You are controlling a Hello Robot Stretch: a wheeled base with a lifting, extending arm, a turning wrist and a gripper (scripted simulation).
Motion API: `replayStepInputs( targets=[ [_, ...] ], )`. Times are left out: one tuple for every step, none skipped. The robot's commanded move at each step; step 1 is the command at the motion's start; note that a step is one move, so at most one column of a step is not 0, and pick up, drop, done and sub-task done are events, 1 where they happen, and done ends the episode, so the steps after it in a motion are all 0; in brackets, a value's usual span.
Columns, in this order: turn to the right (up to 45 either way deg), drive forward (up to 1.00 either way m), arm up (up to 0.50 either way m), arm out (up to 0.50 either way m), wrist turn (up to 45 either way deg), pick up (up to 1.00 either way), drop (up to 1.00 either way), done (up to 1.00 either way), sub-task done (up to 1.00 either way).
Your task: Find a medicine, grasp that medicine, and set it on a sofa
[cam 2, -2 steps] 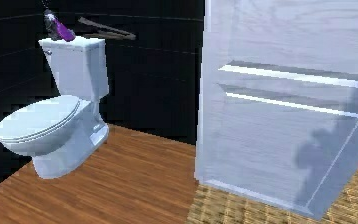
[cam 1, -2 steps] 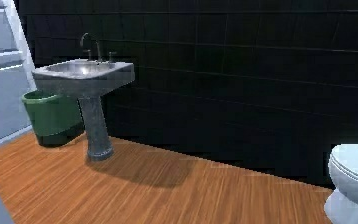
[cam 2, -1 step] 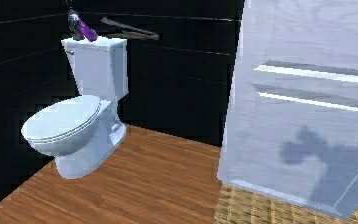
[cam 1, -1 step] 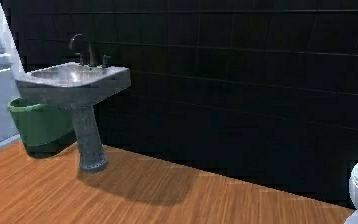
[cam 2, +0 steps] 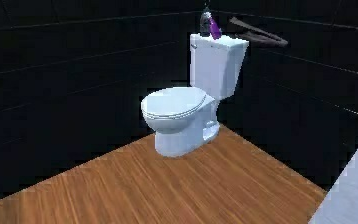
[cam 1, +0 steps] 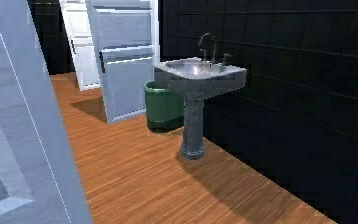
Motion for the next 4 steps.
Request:
replayStepInputs(
  targets=[
    [0.0, 0.55, 0.0, 0.0, 0.0, 0.0, 0.0, 0.0, 0.0],
    [-33.0, 0.0, 0.0, 0.0, 0.0, 0.0, 0.0, 0.0, 0.0],
    [0.0, 1.0, 0.0, 0.0, 0.0, 0.0, 0.0, 0.0, 0.0],
    [0.0, 1.0, 0.0, 0.0, 0.0, 0.0, 0.0, 0.0, 0.0]
  ],
)
